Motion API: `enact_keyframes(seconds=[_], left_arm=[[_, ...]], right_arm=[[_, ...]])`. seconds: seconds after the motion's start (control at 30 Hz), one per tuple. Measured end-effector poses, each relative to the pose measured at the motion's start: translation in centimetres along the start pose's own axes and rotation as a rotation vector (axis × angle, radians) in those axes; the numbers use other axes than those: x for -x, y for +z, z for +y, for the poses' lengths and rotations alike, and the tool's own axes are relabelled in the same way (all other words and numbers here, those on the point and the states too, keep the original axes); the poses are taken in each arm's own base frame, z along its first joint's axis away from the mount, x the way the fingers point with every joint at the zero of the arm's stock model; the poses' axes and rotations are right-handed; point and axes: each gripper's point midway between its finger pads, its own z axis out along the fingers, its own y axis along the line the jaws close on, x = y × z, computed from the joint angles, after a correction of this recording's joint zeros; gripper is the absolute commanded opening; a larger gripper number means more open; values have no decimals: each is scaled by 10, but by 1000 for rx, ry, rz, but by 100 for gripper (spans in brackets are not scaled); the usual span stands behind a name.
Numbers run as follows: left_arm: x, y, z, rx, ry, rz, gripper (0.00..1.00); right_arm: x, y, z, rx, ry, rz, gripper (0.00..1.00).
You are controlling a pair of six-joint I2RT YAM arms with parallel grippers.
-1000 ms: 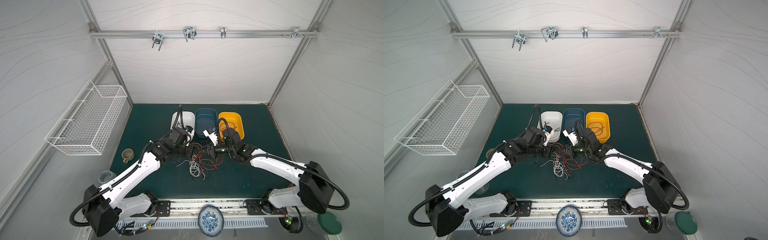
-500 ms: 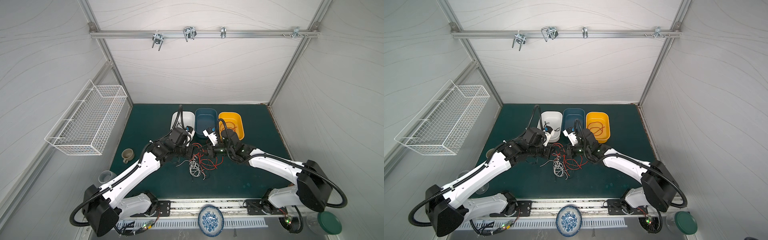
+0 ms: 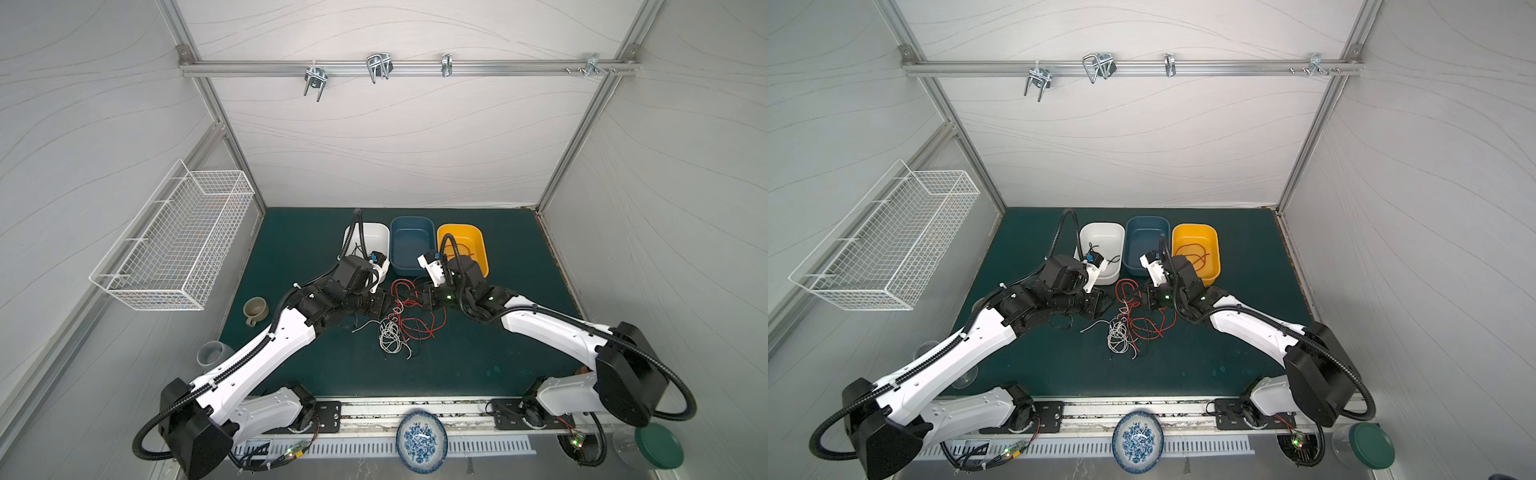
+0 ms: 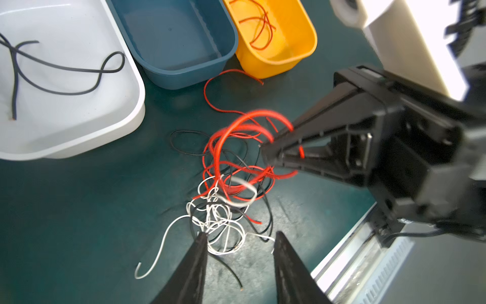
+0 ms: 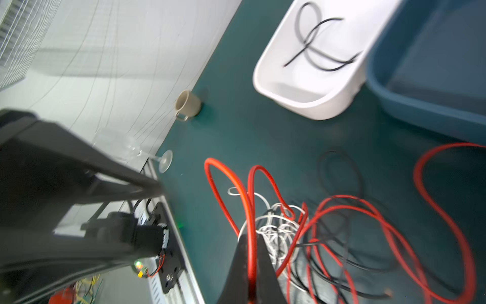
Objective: Untangle the cables
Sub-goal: 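Grasp the red wire with the right gripper beside the left gripper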
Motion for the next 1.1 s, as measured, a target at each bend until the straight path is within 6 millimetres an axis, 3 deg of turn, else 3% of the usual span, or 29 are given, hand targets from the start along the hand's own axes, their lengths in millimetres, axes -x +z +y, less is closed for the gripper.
enact_keyframes(seconds=[0.13,0.4,0.77,1.1], left_arm=[[4,-6,-2,-8,5,-25,53],[3,-6,-15,-78,-3,-14,59],[-17,6,-69,-300,64,64,63],[-18,19,-59,-239,90,72,64]], right_arm=[[13,-23,-13,-31,31,-58,0],[34,-60,10,10,-4,-146,0],[38,-73,27,56,5,-136,0],[40,-84,46,127,11,-138,0]])
